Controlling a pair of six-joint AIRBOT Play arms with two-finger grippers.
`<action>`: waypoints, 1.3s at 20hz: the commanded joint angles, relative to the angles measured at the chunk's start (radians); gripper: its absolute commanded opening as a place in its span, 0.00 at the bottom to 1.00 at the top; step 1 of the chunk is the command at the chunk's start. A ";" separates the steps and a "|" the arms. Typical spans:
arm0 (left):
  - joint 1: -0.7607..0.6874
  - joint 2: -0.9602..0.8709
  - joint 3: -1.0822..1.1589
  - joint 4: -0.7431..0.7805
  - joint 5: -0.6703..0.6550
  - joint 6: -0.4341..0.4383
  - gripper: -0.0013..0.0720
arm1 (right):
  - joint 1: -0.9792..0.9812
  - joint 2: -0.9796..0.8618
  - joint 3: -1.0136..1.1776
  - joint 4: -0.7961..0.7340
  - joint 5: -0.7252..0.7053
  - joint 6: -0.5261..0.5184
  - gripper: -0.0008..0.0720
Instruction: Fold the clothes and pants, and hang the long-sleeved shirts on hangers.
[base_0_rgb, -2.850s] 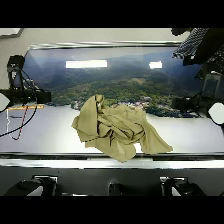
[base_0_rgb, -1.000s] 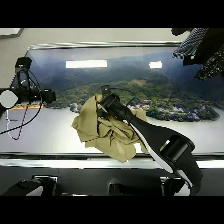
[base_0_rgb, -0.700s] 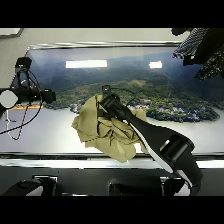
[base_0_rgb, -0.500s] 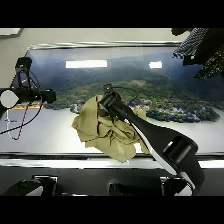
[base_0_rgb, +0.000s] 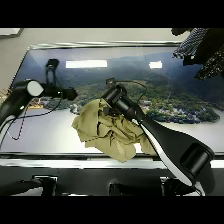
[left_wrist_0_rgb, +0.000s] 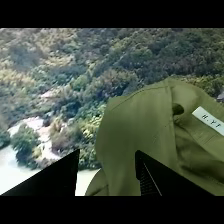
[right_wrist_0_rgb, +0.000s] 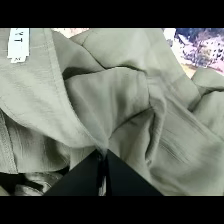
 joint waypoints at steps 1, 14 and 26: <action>-0.034 -0.182 0.164 -0.077 -0.050 0.098 0.59 | 0.001 0.008 0.001 -0.002 0.021 -0.006 0.07; -0.129 -0.518 0.470 -0.149 -0.209 0.172 0.59 | 0.001 0.008 0.000 0.002 -0.001 -0.002 0.07; -0.153 -0.567 0.470 -0.018 -0.128 0.066 0.58 | 0.001 0.008 0.000 0.005 0.000 -0.002 0.07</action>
